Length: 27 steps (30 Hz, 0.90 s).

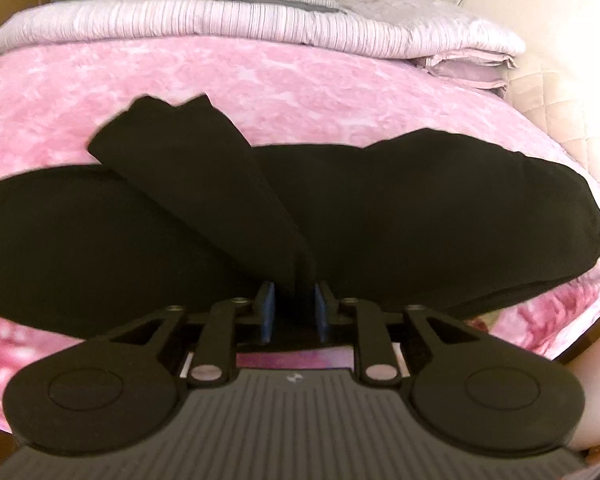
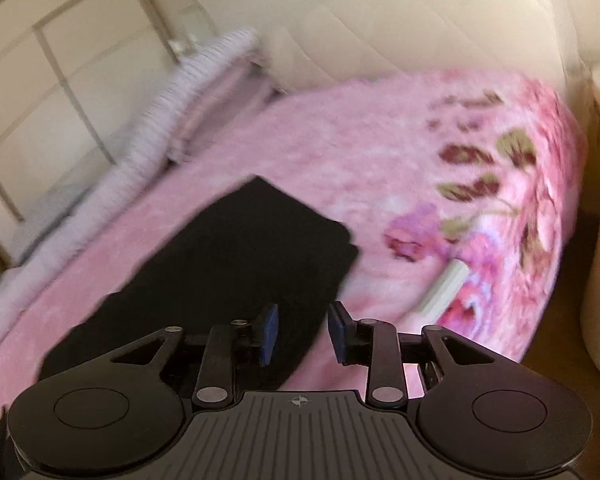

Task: Fold clothes
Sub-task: 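Release both grippers and lift them off the folded trousers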

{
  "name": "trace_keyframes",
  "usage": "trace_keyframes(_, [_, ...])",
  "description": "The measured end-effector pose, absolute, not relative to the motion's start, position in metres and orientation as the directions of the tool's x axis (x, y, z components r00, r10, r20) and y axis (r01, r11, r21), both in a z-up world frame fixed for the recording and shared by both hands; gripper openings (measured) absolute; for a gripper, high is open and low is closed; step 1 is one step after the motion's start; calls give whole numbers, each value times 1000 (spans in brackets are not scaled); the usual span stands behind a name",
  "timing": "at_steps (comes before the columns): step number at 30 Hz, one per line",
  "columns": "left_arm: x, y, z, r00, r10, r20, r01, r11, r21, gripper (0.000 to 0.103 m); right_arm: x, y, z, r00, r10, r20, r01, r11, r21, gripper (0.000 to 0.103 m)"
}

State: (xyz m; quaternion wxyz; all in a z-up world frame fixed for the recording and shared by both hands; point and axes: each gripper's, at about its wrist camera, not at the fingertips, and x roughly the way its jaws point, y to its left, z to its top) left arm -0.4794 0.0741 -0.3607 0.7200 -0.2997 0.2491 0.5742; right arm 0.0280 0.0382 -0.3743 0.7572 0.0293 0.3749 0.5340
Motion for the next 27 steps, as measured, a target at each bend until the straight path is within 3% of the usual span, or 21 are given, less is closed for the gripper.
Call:
trace_keyframes(5, [-498, 45, -341, 96, 659, -746, -995, 79, -58, 19, -30, 39, -390, -61, 770, -635, -816, 328, 476, 33])
trace_keyframes(10, [-528, 12, -318, -71, 659, -749, -997, -44, 56, 21, -104, 45, -369, -236, 767, -597, -847, 140, 514, 33])
trace_keyframes(17, [-561, -20, -287, -143, 707, -692, -988, -145, 56, 26, -192, 49, -340, -357, 712, -605, -889, -62, 453, 33])
trace_keyframes(27, [-592, -16, -280, -142, 719, -681, -985, -167, 29, 30, -255, 38, -327, -400, 668, -627, -898, -149, 414, 33])
